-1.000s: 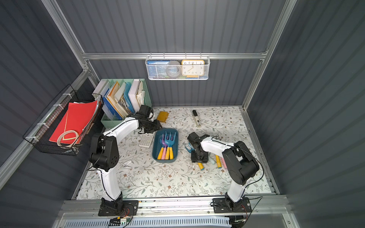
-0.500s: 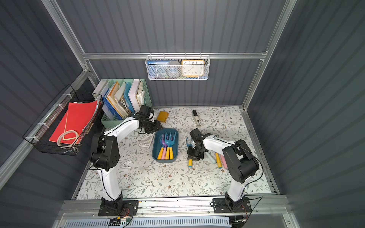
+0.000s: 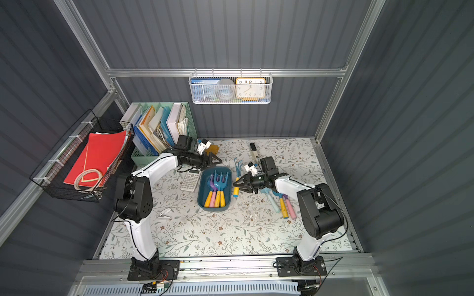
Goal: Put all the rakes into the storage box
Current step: Pick up the rake at the center of the board.
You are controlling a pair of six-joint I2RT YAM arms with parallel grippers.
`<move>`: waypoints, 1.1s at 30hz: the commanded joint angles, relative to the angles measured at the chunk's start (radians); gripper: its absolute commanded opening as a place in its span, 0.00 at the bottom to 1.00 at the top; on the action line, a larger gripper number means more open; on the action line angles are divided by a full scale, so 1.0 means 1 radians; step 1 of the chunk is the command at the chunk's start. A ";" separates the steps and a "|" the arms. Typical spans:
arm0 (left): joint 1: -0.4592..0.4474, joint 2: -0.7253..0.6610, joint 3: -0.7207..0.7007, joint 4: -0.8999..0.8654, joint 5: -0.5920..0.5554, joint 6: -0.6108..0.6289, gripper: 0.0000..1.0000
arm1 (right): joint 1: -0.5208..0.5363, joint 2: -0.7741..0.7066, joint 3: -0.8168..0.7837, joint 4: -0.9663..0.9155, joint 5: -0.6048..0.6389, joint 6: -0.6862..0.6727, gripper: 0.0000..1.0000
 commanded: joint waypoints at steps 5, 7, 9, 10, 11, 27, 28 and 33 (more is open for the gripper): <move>0.007 -0.025 -0.028 0.120 0.348 0.013 0.73 | 0.039 0.018 0.033 0.251 -0.083 0.125 0.14; 0.004 -0.025 -0.045 0.177 0.383 -0.014 0.72 | 0.062 0.054 0.066 0.297 -0.088 0.153 0.14; 0.001 -0.022 -0.043 0.180 0.395 -0.013 0.69 | 0.073 0.093 0.098 0.348 -0.096 0.195 0.14; 0.002 -0.021 -0.038 0.171 0.395 -0.008 0.69 | 0.078 0.111 0.116 0.373 -0.102 0.218 0.14; 0.001 -0.020 -0.036 0.161 0.393 -0.001 0.68 | 0.079 0.121 0.128 0.400 -0.104 0.235 0.15; -0.001 0.023 0.006 0.105 0.396 0.013 0.62 | 0.163 0.226 0.382 0.228 -0.162 0.123 0.15; 0.000 0.022 0.006 0.103 0.395 0.013 0.57 | 0.167 0.232 0.392 0.205 -0.162 0.110 0.16; 0.001 0.020 0.004 0.103 0.389 0.014 0.07 | 0.173 0.245 0.419 0.126 -0.147 0.065 0.16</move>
